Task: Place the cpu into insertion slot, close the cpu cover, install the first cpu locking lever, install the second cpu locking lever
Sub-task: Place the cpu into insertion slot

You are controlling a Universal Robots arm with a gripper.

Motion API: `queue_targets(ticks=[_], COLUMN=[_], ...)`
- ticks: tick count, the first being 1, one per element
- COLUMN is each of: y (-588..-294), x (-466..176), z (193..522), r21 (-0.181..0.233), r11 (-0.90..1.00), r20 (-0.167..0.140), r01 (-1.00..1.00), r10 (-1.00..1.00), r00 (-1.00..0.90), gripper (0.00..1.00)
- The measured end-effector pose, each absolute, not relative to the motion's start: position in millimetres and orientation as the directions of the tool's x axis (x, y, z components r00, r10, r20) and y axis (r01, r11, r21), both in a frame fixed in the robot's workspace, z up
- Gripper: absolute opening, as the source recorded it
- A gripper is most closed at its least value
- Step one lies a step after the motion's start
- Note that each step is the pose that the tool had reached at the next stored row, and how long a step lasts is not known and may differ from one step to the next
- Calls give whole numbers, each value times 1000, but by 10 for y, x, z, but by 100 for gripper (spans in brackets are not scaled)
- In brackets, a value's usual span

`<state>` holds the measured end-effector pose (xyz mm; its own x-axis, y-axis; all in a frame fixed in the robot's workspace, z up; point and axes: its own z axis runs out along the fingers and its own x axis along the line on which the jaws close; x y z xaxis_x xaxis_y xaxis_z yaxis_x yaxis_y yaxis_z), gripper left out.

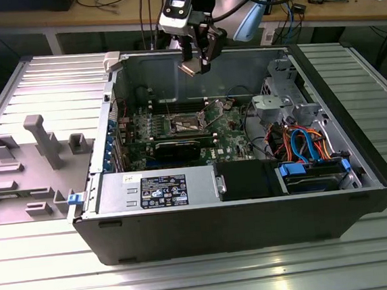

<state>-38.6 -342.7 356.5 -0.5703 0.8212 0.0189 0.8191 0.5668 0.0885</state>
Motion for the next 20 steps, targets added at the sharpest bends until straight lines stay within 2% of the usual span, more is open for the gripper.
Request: queue_targets(ticks=[20], y=[-3427], x=[-386], z=[3564], r21=[88], r11=[545], r20=[19], r01=[833], r10=[836], r00=[-549], gripper=[54])
